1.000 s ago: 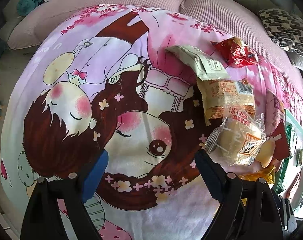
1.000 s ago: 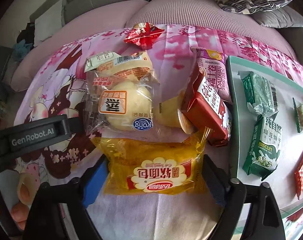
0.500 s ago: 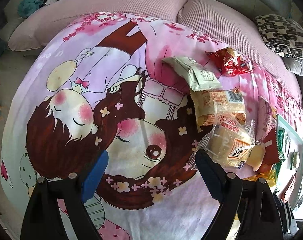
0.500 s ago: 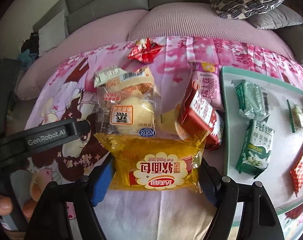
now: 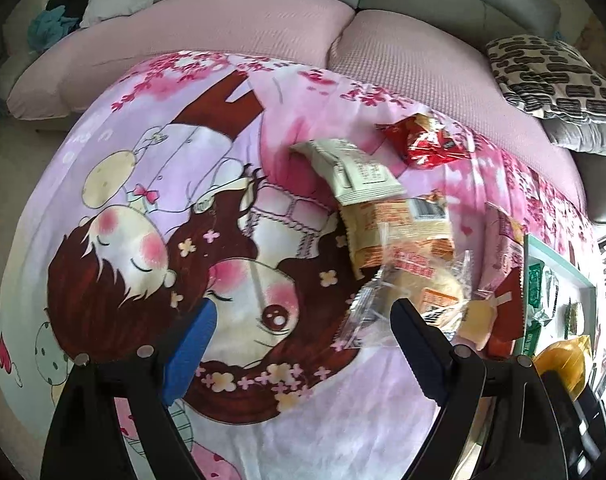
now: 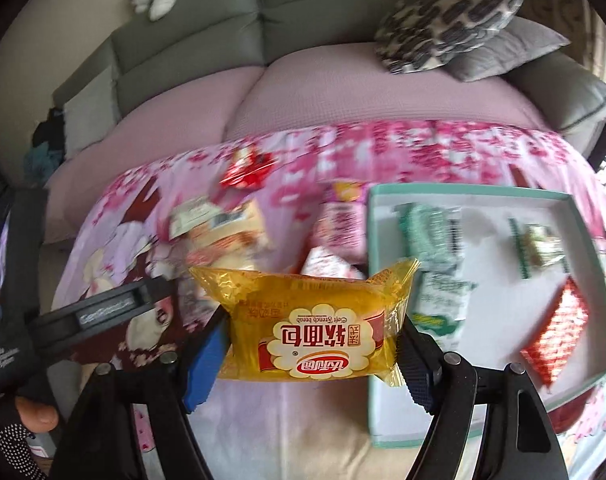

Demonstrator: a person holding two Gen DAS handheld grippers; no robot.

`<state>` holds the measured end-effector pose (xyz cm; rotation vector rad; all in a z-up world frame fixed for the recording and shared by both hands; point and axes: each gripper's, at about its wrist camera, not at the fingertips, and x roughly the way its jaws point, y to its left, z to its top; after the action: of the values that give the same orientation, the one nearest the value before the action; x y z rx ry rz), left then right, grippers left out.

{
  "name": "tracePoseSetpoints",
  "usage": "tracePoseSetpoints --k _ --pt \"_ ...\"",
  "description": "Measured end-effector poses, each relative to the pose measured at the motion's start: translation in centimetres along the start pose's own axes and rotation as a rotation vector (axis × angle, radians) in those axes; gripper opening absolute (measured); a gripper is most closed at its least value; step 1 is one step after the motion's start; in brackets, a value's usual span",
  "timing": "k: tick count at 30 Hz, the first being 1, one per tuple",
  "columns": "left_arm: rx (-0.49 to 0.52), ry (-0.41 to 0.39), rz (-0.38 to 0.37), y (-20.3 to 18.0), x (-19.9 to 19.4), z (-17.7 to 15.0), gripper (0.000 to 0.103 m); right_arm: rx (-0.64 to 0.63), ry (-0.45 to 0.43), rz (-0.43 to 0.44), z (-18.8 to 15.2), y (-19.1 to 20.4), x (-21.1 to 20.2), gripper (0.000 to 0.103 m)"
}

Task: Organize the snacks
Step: 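Close the left tool on the clear-wrapped round cake and lift it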

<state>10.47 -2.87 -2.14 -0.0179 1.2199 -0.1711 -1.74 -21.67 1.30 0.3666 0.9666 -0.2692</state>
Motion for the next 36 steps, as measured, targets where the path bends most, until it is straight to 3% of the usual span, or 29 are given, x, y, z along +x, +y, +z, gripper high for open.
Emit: tracePoseSetpoints --k 9,14,21,23,29,31,36 --pt "0.061 0.011 -0.062 -3.1 0.4 0.0 0.089 0.155 -0.005 -0.147 0.5 -6.9 -0.3 0.079" --pt "0.089 0.03 -0.086 -4.9 1.4 0.3 0.089 0.204 0.009 -0.153 0.5 -8.9 0.0 0.079" --pt "0.104 0.057 -0.102 -7.1 3.1 0.5 0.087 0.19 0.017 -0.141 0.3 -8.6 0.3 0.079" --pt "0.113 0.06 -0.093 -7.4 3.6 0.4 0.081 0.188 0.02 -0.138 0.3 -8.5 0.5 0.079" --pt "0.158 0.03 -0.033 -8.4 3.8 0.0 0.077 0.195 0.025 -0.134 0.4 -8.7 0.5 0.079" --pt "0.17 0.018 -0.032 -8.6 3.4 -0.1 0.068 0.196 0.026 -0.133 0.4 -8.7 0.6 0.079" --pt "0.197 0.002 -0.023 -9.3 2.8 -0.5 0.057 0.201 0.029 -0.132 0.4 -8.8 0.6 0.079"
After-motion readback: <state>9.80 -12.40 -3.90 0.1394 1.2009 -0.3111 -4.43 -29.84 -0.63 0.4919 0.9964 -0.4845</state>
